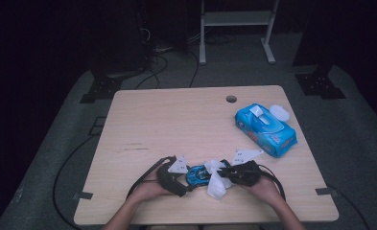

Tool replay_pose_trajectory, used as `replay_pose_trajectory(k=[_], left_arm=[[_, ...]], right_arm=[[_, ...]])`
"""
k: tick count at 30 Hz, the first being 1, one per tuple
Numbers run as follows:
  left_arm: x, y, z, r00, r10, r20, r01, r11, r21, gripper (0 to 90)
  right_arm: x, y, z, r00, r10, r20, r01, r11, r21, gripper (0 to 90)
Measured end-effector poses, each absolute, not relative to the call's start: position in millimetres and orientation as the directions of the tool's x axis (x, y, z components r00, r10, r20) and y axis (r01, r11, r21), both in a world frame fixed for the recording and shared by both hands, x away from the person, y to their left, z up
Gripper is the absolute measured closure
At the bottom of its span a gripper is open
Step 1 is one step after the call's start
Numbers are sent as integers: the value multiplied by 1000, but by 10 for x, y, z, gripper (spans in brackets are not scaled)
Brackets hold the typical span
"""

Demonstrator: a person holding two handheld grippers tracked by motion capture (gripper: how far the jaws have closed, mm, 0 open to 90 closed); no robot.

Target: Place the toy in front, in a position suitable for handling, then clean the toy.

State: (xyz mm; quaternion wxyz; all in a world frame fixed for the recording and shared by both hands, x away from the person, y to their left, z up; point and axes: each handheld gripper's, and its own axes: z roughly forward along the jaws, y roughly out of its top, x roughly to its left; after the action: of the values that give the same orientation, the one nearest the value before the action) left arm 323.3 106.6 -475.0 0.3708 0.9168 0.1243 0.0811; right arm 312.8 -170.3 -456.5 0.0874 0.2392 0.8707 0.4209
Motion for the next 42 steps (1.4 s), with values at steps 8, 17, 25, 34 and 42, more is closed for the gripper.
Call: replay_pose_trajectory(k=[8,17,25,34,42], left_arm=[[3240,1063,-4756,956,291,50,173,-689,704,249],[3240,1063,-4753,956,288,54,170,-693,701,251],[3215,1063,-4733,959,272,81,141,-704,696,298],[3209,1061,-4732,958,275,83,142,-704,696,304],[3236,1017,-4746,955,287,78,153,-699,699,246]], right_arm=[[3096,-1625,-4550,-874,485,35,329,537,777,845],[3067,-1519,-4532,-893,450,6,290,565,773,847],[3089,-1645,-4532,-856,516,-11,324,555,766,850],[3053,-1534,-4507,-876,481,-42,284,583,762,849],[3102,-1669,-4533,-854,520,-20,326,565,758,849]])
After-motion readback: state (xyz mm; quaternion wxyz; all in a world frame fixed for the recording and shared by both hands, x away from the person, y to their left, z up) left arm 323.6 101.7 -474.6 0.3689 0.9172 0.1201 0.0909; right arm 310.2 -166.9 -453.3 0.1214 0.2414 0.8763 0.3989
